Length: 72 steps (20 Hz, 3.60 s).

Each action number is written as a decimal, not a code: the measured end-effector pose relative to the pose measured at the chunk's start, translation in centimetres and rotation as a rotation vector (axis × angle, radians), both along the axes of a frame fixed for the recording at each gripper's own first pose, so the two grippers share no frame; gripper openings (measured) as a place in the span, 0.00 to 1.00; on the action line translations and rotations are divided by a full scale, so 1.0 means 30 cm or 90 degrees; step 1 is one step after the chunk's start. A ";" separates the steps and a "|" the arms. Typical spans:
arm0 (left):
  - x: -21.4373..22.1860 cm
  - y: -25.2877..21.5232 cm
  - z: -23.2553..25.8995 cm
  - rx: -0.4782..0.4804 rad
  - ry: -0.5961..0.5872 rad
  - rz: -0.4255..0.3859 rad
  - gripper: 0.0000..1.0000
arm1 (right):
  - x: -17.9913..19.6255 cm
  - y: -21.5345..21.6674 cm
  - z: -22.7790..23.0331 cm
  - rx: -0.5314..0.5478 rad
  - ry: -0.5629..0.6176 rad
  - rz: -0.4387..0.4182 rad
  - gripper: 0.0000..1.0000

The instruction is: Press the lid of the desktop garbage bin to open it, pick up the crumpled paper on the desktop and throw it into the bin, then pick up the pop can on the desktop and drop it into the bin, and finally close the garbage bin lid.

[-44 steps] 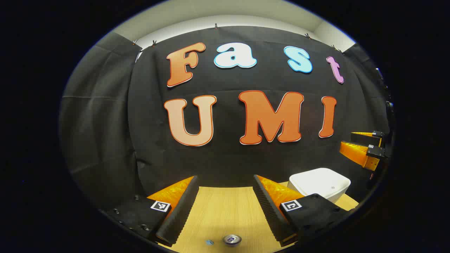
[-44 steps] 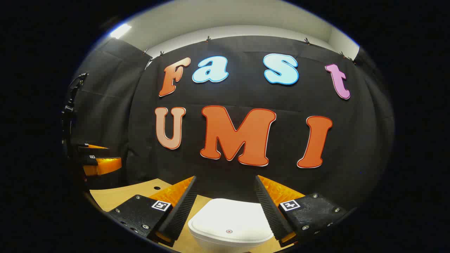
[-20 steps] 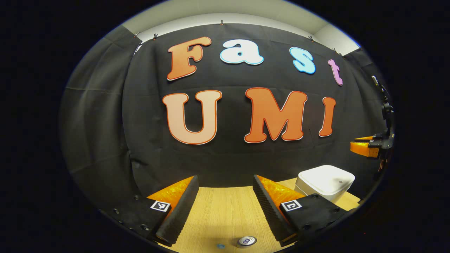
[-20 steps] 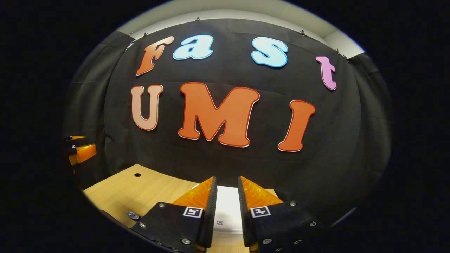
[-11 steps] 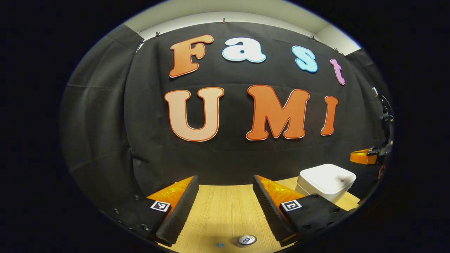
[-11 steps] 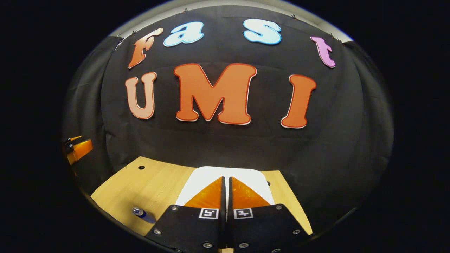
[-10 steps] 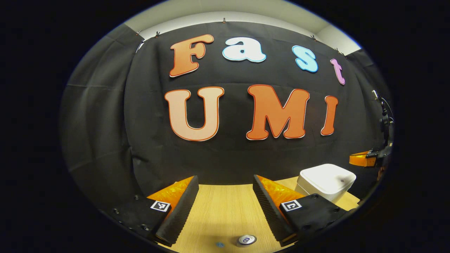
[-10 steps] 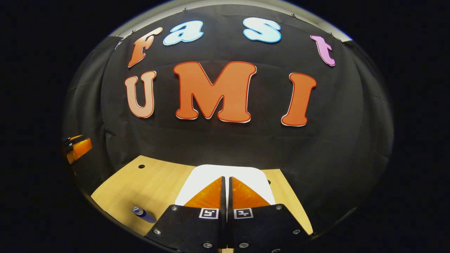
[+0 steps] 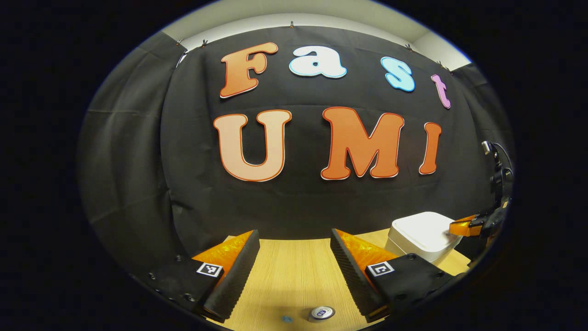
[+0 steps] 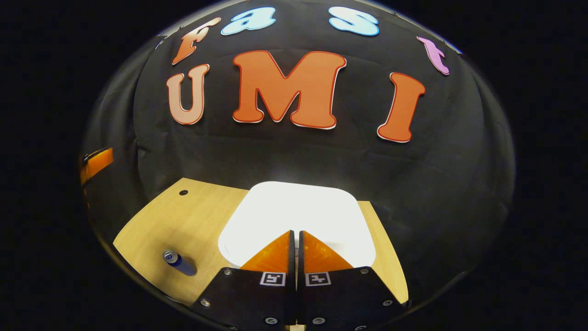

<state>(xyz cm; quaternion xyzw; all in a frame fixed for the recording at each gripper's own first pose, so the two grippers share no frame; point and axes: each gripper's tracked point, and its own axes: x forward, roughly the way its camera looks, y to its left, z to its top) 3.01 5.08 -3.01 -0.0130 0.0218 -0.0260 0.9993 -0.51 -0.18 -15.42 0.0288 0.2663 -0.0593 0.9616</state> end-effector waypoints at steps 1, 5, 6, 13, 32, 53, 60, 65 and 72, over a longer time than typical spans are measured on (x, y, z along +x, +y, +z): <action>0.002 -0.003 0.000 0.000 0.000 -0.001 0.99 | -0.002 0.002 -0.010 0.007 0.004 0.000 0.01; 0.015 -0.010 -0.025 0.001 0.011 -0.009 0.99 | -0.011 0.004 -0.018 0.027 0.006 0.002 0.01; 0.019 -0.015 -0.028 0.000 0.014 -0.011 0.99 | -0.008 0.002 -0.025 0.044 0.006 -0.010 0.01; 0.026 -0.063 -0.049 0.002 0.023 -0.046 0.99 | -0.015 0.000 -0.022 0.089 0.006 -0.038 0.01; 0.023 0.110 -0.126 -0.024 0.038 -0.028 0.99 | 0.041 0.158 0.343 -0.006 -0.205 -0.006 0.19; -0.049 0.195 -0.699 0.009 0.225 -0.132 0.99 | 0.001 0.807 0.029 0.065 -0.095 0.176 0.84; -0.075 0.126 -0.920 0.002 0.249 -0.215 0.99 | -0.055 0.905 -0.122 0.073 -0.040 0.181 0.84; -0.070 0.096 -1.080 0.003 0.281 -0.237 0.99 | -0.085 0.948 -0.238 0.089 0.002 0.188 0.83; -0.069 0.067 -1.279 0.037 0.365 -0.253 0.98 | -0.081 1.011 -0.333 0.109 0.045 0.214 0.84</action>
